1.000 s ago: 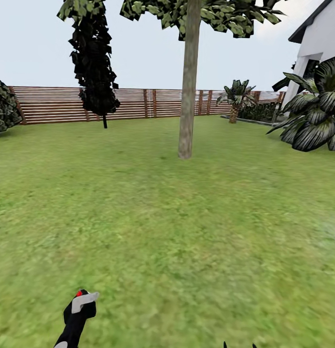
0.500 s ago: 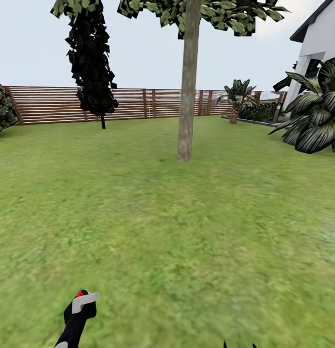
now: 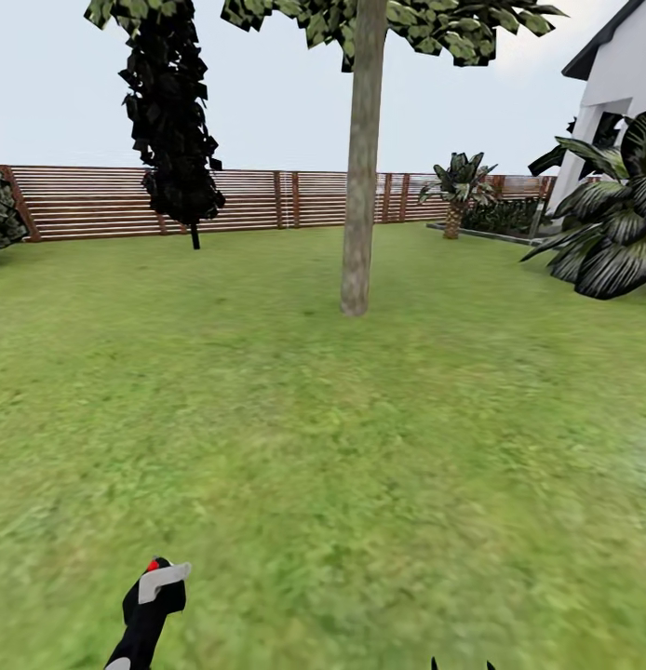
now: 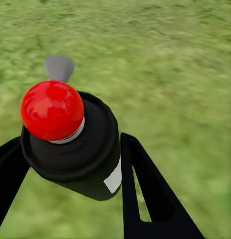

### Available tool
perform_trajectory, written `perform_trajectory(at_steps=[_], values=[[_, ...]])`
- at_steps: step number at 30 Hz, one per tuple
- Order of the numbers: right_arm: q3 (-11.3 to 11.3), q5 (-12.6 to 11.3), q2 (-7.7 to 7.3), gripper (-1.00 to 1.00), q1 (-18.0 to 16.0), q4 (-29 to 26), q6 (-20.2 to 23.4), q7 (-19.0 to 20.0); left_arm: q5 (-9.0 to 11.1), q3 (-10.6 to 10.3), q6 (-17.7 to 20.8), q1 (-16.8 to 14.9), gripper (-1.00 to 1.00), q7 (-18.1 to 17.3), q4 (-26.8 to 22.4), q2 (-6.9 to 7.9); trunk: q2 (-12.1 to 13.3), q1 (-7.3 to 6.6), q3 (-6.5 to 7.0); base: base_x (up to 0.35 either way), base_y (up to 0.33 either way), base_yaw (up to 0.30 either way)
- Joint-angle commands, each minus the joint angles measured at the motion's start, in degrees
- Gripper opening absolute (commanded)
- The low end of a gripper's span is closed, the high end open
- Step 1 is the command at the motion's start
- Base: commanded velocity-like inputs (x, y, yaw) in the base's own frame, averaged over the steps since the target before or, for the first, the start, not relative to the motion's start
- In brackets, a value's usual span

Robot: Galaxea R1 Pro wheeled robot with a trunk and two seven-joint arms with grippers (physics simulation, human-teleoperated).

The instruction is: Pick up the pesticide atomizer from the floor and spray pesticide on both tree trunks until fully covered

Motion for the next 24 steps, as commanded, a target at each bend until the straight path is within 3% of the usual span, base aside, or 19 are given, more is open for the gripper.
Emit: perform_trajectory(at_steps=[1, 24], values=[[-0.35, 0.29, 0.01, 1.0, -0.03, 0.03, -0.13, -0.01, 0.23, -0.02, -0.17, -0.05, -1.0, -0.03, 0.03, 0.01, -0.02, 0.02, -0.05, 0.338, -0.074, 0.0], [-0.4, 0.18, 0.06, 1.0, -0.03, 0.03, -0.13, -0.07, 0.23, -0.02, -0.17, -0.03, -1.0, -0.03, 0.02, 0.08, -0.02, 0.02, -0.05, 0.338, -0.078, 0.0]])
